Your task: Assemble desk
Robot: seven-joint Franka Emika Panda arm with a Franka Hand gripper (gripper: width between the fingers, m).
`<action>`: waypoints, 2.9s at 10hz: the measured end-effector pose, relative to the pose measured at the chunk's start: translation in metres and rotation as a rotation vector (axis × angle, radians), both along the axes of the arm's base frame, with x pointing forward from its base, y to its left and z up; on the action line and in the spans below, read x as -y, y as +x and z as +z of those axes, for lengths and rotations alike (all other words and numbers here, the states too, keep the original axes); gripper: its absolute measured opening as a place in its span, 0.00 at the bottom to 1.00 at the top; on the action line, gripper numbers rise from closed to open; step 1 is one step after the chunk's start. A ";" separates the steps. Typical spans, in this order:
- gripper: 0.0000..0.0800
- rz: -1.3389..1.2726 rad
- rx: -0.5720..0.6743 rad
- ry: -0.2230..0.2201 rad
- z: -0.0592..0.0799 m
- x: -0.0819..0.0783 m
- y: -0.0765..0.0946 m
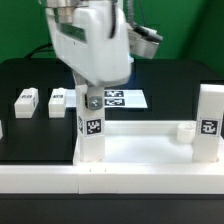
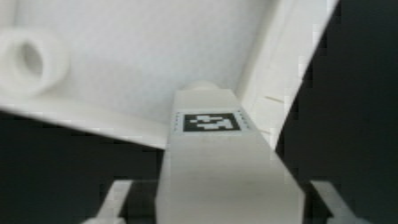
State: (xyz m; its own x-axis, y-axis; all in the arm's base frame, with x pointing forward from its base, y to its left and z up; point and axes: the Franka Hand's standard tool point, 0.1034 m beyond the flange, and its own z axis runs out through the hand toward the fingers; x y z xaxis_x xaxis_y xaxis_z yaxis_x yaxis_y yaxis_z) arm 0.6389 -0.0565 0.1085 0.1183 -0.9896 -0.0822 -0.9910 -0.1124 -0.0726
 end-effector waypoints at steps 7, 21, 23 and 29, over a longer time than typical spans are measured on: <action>0.36 -0.439 -0.016 0.038 0.001 -0.003 0.000; 0.81 -0.378 0.043 0.072 0.053 -0.033 0.003; 0.81 -0.335 0.030 0.077 0.048 -0.053 -0.002; 0.81 -0.276 -0.001 0.058 0.017 -0.089 -0.028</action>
Offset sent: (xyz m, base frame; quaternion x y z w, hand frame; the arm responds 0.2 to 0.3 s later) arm 0.0000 0.0000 0.0000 0.0000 0.0000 0.1938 0.9810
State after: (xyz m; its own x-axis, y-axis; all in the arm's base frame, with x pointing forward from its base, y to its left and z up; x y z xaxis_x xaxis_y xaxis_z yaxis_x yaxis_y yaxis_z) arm 0.6111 0.0328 0.1259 -0.1550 -0.9779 -0.1400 -0.9837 0.1659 -0.0696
